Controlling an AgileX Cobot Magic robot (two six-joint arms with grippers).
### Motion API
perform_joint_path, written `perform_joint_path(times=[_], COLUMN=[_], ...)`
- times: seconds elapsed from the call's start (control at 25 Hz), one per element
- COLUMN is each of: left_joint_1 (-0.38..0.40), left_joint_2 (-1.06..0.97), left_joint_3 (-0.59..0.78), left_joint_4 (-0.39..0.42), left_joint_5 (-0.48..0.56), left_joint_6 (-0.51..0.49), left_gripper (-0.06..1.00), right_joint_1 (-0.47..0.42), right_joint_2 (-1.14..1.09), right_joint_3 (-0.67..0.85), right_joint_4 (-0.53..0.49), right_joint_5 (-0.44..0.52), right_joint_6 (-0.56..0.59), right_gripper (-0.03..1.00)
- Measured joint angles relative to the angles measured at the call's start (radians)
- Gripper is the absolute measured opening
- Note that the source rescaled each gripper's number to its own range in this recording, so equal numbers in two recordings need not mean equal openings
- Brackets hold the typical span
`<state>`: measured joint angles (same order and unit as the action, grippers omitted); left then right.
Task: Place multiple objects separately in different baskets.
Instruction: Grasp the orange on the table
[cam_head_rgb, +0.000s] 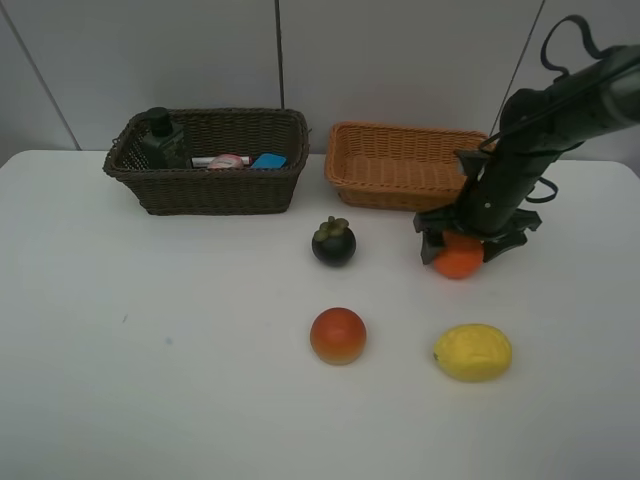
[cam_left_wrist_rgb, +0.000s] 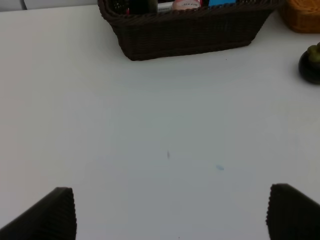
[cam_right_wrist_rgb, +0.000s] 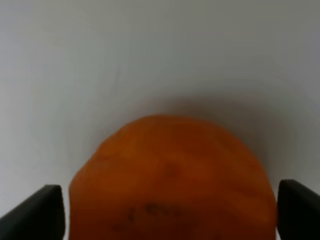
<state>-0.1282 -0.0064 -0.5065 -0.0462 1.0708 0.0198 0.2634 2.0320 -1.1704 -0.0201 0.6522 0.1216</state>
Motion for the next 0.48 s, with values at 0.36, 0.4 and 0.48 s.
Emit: perform_joint_path(times=[0.36, 0.4, 0.48], left_joint_1=[0.0, 0.0, 0.0], left_joint_2=[0.0, 0.0, 0.0], left_joint_3=[0.0, 0.0, 0.0], left_joint_4=[0.0, 0.0, 0.0], left_joint_5=[0.0, 0.0, 0.0], left_joint_6=[0.0, 0.0, 0.0], left_gripper=[1.0, 1.0, 1.0], right_joint_1=[0.0, 0.0, 0.0], right_joint_2=[0.019, 0.019, 0.019], right_joint_3=[0.0, 0.0, 0.0], right_joint_4=[0.001, 0.001, 0.001], right_joint_5=[-0.024, -0.022, -0.022], right_joint_6=[-0.032, -0.033, -0.037], right_gripper=[0.68, 0.44, 0.42])
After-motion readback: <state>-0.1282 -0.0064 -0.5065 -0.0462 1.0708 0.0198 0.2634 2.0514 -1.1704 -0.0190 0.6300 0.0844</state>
